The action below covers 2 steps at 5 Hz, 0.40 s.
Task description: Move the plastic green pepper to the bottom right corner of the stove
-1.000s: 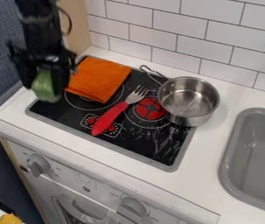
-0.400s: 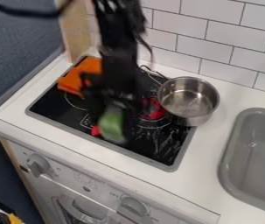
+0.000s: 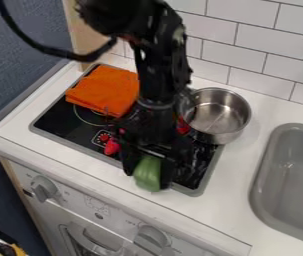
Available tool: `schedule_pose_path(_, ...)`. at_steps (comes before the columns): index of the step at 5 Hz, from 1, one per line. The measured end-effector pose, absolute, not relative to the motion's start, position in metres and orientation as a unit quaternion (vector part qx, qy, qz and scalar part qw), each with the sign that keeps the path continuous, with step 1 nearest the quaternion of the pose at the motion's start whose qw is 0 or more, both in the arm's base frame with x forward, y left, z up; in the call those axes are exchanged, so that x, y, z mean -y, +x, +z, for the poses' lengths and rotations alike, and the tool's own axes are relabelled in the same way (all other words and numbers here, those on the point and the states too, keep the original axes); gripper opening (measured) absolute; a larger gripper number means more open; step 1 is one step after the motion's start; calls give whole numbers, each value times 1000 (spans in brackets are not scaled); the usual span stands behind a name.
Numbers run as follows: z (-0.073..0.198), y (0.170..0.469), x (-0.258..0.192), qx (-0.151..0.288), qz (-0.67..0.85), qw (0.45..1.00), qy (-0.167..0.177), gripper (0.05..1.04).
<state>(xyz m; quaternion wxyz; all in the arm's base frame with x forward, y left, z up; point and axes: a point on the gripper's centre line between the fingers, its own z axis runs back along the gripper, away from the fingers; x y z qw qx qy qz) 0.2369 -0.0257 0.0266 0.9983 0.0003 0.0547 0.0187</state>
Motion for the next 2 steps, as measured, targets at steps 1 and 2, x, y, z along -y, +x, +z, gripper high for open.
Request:
schedule_pose_path(1, 20, 246, 33, -55, 14, 998, -21, 761)
schedule_pose_path(2, 20, 259, 41, -52, 7, 998, -30, 761)
